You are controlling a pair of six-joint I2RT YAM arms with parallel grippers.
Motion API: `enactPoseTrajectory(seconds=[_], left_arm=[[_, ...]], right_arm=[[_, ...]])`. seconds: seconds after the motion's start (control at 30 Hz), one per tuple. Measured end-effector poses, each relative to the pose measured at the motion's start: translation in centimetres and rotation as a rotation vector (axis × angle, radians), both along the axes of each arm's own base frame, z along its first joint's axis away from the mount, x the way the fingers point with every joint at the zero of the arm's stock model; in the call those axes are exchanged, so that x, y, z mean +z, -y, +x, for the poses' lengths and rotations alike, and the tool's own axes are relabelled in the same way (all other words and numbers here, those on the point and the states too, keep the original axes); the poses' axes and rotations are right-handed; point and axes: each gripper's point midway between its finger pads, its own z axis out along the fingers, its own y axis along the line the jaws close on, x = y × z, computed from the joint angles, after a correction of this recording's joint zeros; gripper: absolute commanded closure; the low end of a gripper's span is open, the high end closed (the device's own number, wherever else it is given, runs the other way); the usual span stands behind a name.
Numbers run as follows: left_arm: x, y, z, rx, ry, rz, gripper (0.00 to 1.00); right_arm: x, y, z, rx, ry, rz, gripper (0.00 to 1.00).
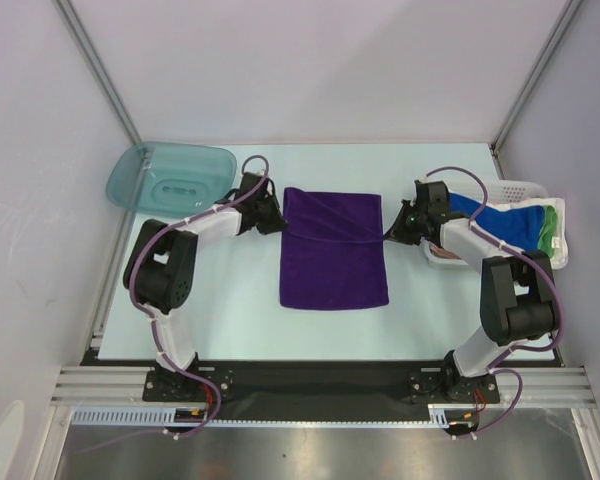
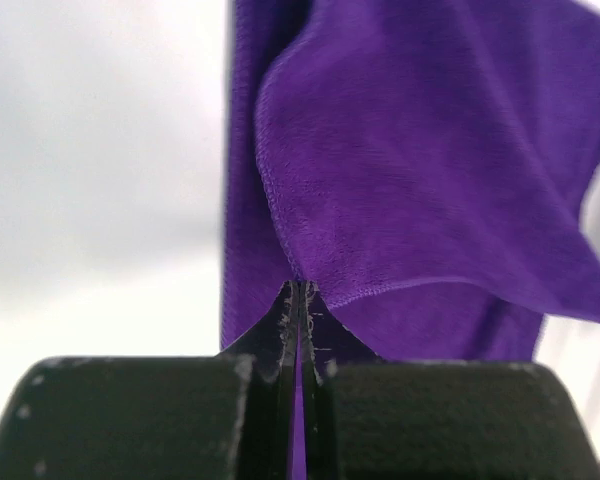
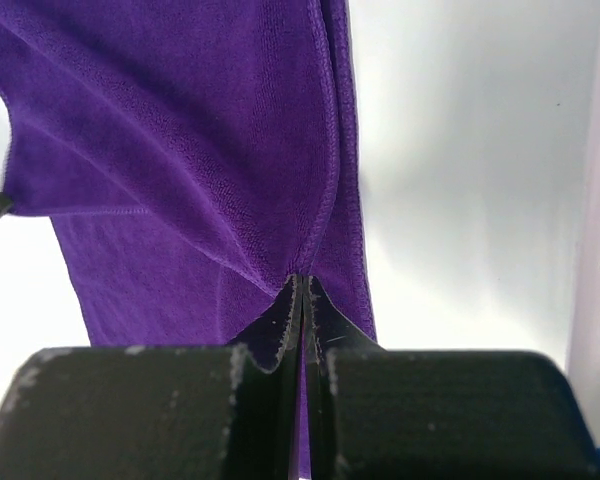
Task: Fold and stack the towels
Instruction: Fold the towel
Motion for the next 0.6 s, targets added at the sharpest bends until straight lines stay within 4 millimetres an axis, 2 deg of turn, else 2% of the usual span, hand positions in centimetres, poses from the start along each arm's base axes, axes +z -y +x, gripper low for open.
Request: enactPoseTrajectory(seconds=[0.27,0.37,0.47,0.6], left_arm=[[6.4,-0.7,0.4,0.008,0.117,-0.048,1.0],[8.2,-0.8,0.1,0.005,0.15,-0.066,1.0],[8.8,-0.9,-0.8,-0.004,0.155,-0.077,1.0],[8.2,-1.2,-2.1,-0.013,0.137,-0.08,1.0]], right_arm=[[0.1,0.2,0.0,-0.004,-0.005,-0.011,1.0],[0.0,0.3,-0.1,-0.007,-0.012,-0.019,1.0],[-0.2,0.5,-0.4,-0.01,-0.024,-0.032,1.0],[0.2,0.6,-0.9,-0.006,-0.026,-0.048,1.0]])
